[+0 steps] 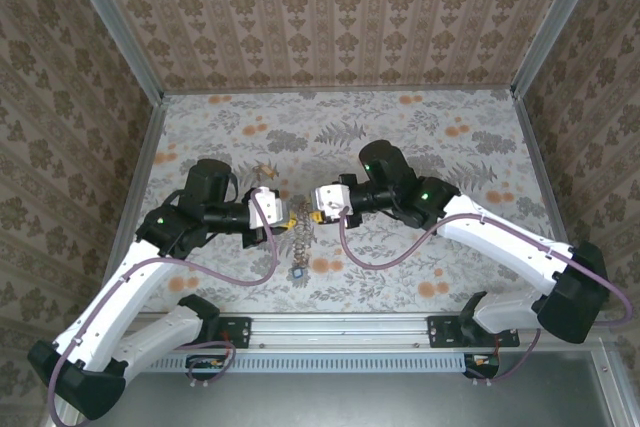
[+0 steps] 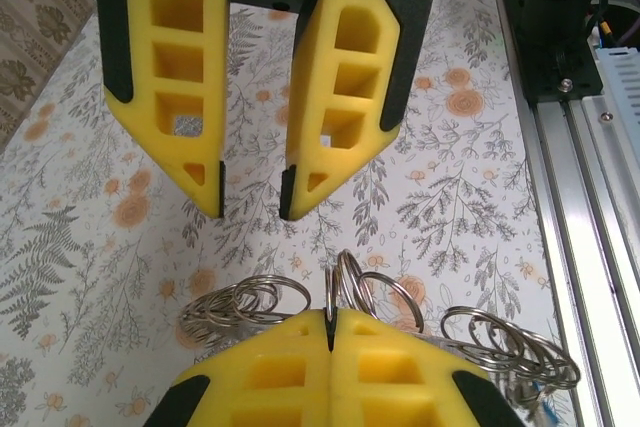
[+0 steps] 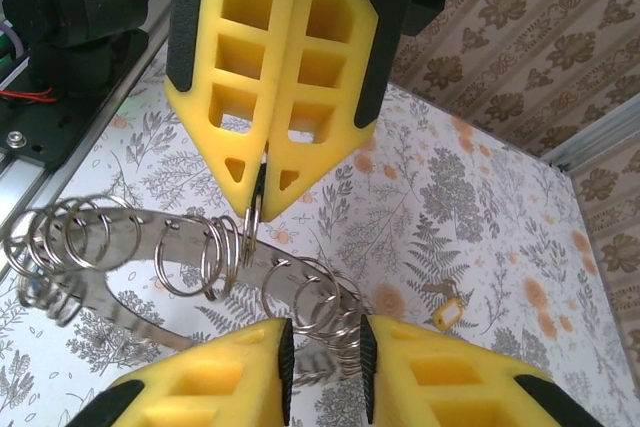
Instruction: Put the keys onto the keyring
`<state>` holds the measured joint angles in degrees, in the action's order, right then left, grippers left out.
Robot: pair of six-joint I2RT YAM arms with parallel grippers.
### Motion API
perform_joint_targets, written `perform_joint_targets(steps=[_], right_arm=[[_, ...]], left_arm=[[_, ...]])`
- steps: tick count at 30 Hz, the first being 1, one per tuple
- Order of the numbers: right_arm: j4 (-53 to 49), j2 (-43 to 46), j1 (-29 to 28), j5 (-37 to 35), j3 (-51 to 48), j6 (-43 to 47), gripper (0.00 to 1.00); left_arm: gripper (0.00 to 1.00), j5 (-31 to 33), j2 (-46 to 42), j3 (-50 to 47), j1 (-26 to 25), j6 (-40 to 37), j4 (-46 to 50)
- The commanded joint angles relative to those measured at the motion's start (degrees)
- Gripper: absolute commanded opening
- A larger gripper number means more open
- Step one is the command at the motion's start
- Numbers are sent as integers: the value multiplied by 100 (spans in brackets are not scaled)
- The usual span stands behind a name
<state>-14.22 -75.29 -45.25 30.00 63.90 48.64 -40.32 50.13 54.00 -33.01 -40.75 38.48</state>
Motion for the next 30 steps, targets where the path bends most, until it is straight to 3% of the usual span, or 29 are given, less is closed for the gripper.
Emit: perform_joint_targets(steps=[1, 16, 22, 26, 30], right_arm=[[147, -105, -48, 120, 21, -118, 27], [292, -48, -292, 277, -208, -302, 31], [634, -67, -316, 409, -366, -780, 31], [1095, -90, -347, 325, -493, -1114, 29], [1180, -133, -370, 200, -474, -1223, 21]], left_arm=[[0, -278, -44, -22, -5, 66, -276], [0, -223, -12, 4, 13, 138, -290], [0, -275, -56, -40, 21, 222, -374], [0, -333, -83, -74, 23, 253, -412], [0, -361, -93, -99, 23, 252, -420]])
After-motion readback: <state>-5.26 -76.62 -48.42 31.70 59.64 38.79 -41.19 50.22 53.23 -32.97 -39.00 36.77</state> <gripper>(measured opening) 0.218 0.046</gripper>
